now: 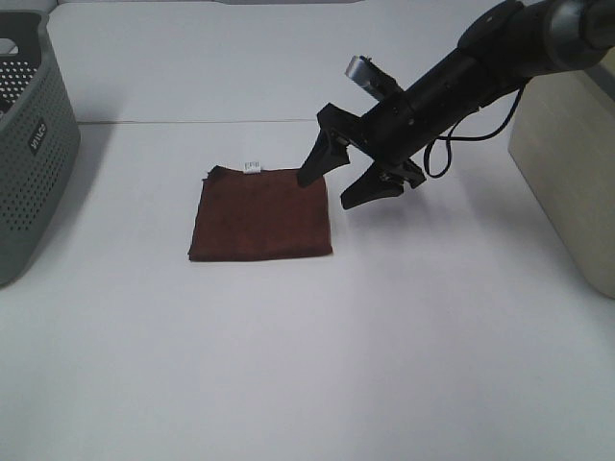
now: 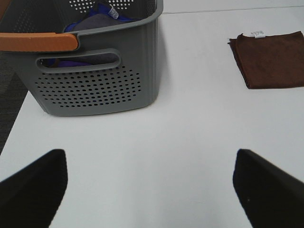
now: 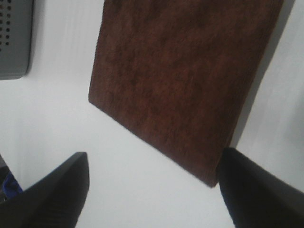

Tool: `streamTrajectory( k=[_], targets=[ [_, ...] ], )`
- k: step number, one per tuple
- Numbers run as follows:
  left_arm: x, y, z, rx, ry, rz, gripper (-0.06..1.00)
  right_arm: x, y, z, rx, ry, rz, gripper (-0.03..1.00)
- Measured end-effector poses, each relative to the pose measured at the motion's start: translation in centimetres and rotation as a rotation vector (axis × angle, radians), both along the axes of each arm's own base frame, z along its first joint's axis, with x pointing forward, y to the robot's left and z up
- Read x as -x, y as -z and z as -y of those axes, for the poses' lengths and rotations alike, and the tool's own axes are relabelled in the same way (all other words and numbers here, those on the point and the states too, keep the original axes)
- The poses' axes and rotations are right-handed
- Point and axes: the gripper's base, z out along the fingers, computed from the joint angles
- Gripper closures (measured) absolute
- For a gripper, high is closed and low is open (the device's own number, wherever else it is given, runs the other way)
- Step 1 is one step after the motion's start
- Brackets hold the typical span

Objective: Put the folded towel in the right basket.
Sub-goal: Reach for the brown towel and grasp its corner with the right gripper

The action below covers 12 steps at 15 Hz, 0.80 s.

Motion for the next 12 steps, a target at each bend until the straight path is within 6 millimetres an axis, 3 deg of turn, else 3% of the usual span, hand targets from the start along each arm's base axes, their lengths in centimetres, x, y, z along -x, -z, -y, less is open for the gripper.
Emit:
streamTrajectory(
  k=[5,9,12],
  targets=[
    [0.0,0.0,0.0,0.000,0.000,0.000,0.06,-2.4,4.1,-0.4,0.033,0.019,-0.024,0.23],
    [0.0,0.0,0.0,0.000,0.000,0.000,0.06,-2.9,4.7,-0.5,0.040,0.034,-0.026,0.26],
    [0.0,0.0,0.0,0.000,0.000,0.000,0.06,-2.8,5.5,-2.1,-0.003,0.034,-0.041,0.33]
  ],
)
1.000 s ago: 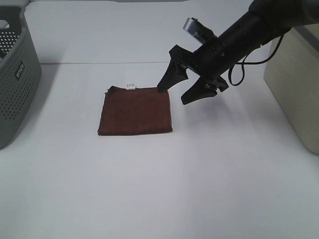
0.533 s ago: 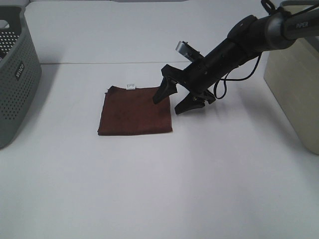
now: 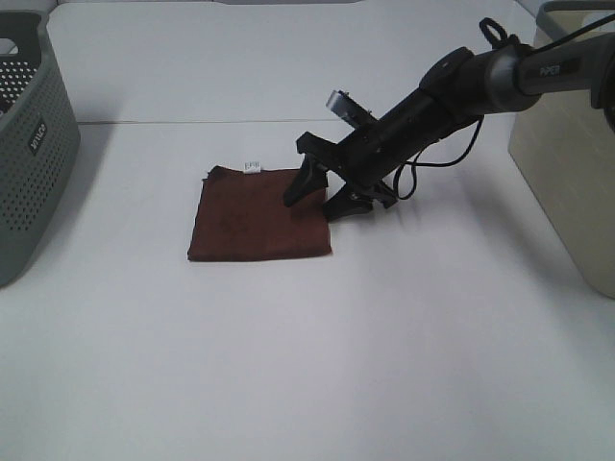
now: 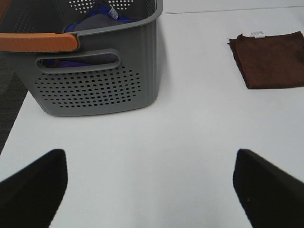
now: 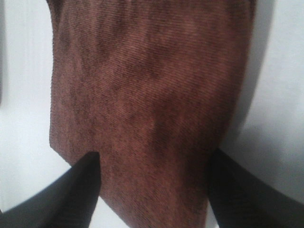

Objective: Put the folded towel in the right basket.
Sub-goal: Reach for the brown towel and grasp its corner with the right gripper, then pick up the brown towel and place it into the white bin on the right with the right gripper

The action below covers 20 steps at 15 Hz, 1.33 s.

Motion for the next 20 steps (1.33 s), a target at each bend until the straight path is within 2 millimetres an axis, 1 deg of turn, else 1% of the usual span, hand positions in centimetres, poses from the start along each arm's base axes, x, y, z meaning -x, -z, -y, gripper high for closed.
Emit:
streamTrajectory(
  k=[1,2,3,4,5,6,7,9,10,11,13,14,16,17,18,20],
  targets=[
    [0.0,0.0,0.0,0.000,0.000,0.000,0.06,0.3,0.3,-1.2,-0.005,-0.014,0.002,0.36],
    [0.0,0.0,0.0,0.000,0.000,0.000,0.06,0.7,0.4,-2.2,-0.001,-0.025,0.008,0.43],
    [0.0,0.0,0.0,0.000,0.000,0.000,0.06,1.0,0.8,-2.8,0.007,-0.032,0.000,0.55],
    [0.0,0.0,0.0,0.000,0.000,0.000,0.06,1.2,1.1,-2.9,0.020,-0.035,-0.010,0.74],
    [0.0,0.0,0.0,0.000,0.000,0.000,0.06,1.2,1.3,-2.9,0.029,-0.039,-0.012,0.89],
    [0.0,0.0,0.0,0.000,0.000,0.000,0.06,1.2,1.3,-2.9,0.033,-0.038,-0.014,0.94],
    [0.0,0.0,0.0,0.000,0.000,0.000,0.06,1.2,1.3,-2.9,0.033,-0.036,-0.016,0.94],
    [0.0,0.0,0.0,0.000,0.000,0.000,0.06,1.2,0.4,-2.8,0.043,-0.039,0.000,0.94],
    [0.0,0.0,0.0,0.000,0.000,0.000,0.06,1.1,-0.8,-2.6,0.047,-0.051,0.021,0.94],
    [0.0,0.0,0.0,0.000,0.000,0.000,0.06,1.1,-2.5,-2.3,0.042,-0.060,0.044,0.94],
    [0.0,0.0,0.0,0.000,0.000,0.000,0.06,1.2,-6.9,-1.5,0.019,-0.083,0.097,0.94],
    [0.0,0.0,0.0,0.000,0.000,0.000,0.06,1.4,-8.9,-0.7,0.011,-0.093,0.111,0.94],
    [0.0,0.0,0.0,0.000,0.000,0.000,0.06,1.7,-12.8,1.6,0.003,-0.088,0.134,0.94],
    [0.0,0.0,0.0,0.000,0.000,0.000,0.06,1.8,-14.5,3.0,0.004,-0.079,0.145,0.94],
    [0.0,0.0,0.0,0.000,0.000,0.000,0.06,1.9,-16.2,4.6,0.008,-0.065,0.160,0.94],
    [0.0,0.0,0.0,0.000,0.000,0.000,0.06,2.5,-20.0,8.4,0.052,-0.001,0.218,0.94]
  ],
)
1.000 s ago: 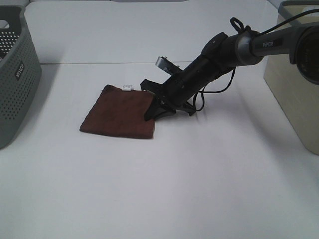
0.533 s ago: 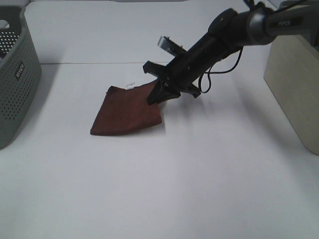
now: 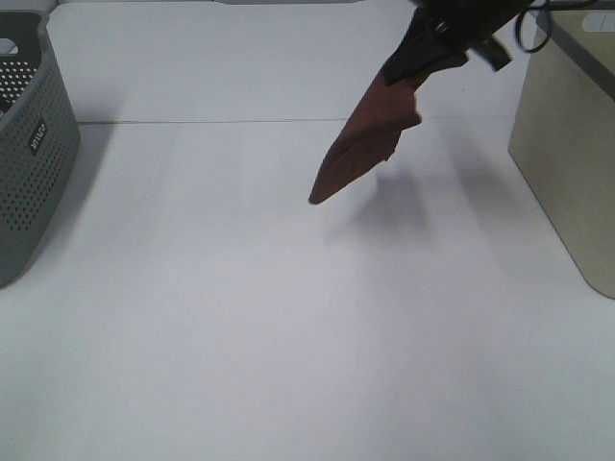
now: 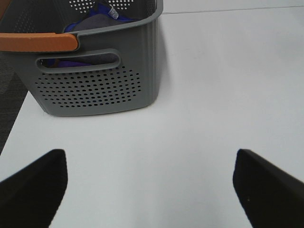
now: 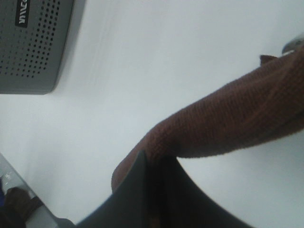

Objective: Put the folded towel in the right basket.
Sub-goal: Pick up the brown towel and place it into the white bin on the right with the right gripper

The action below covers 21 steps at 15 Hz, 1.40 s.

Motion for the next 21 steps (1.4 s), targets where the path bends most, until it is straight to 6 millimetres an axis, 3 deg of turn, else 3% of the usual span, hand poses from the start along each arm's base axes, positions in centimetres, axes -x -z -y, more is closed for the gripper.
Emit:
streamTrajectory(
  k=[4,8,12,15,21],
  targets=[
    [0.0,0.0,0.0,0.000,0.000,0.000,0.06,2.3,-6.6,7.9,0.074,0.156,0.127,0.94],
    [0.0,0.0,0.0,0.000,0.000,0.000,0.06,3.9,-10.4,14.9,0.098,0.377,0.270,0.94],
    [0.0,0.0,0.0,0.000,0.000,0.000,0.06,4.0,-11.7,19.4,0.061,0.573,0.378,0.94],
    [0.0,0.0,0.0,0.000,0.000,0.000,0.06,3.9,-12.5,21.1,0.000,0.665,0.443,0.94],
    [0.0,0.0,0.0,0.000,0.000,0.000,0.06,5.2,-10.3,22.8,0.389,0.534,0.334,0.94]
  ],
)
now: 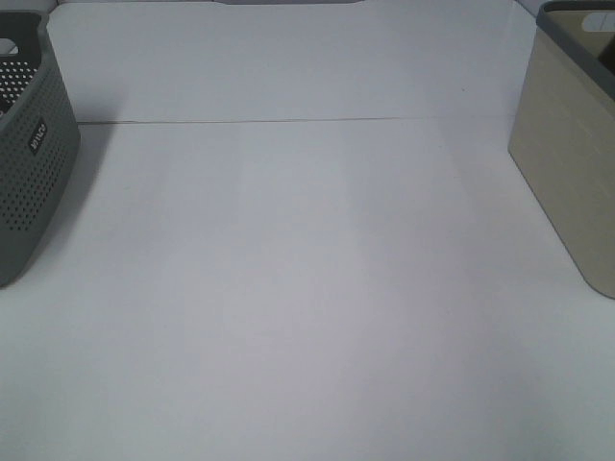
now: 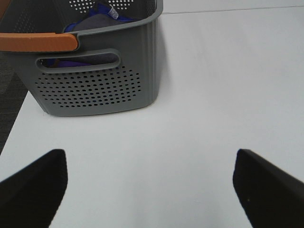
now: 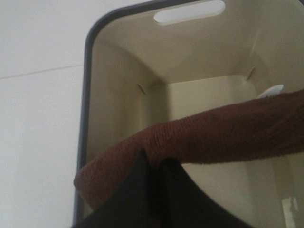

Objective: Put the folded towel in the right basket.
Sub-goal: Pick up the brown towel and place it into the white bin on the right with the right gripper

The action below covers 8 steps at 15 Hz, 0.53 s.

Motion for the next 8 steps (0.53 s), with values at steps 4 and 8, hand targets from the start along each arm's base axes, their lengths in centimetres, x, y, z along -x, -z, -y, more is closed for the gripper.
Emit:
streamTrajectory(
  k=[4,8],
  targets=[
    [0.0,0.0,0.0,0.000,0.000,0.000,0.06,0.0,0.0,0.0,0.055,-0.052,0.004,0.94],
    [0.0,0.0,0.0,0.000,0.000,0.000,0.06,-0.5,1.7,0.1,0.025,-0.079,-0.070,0.80]
  ],
)
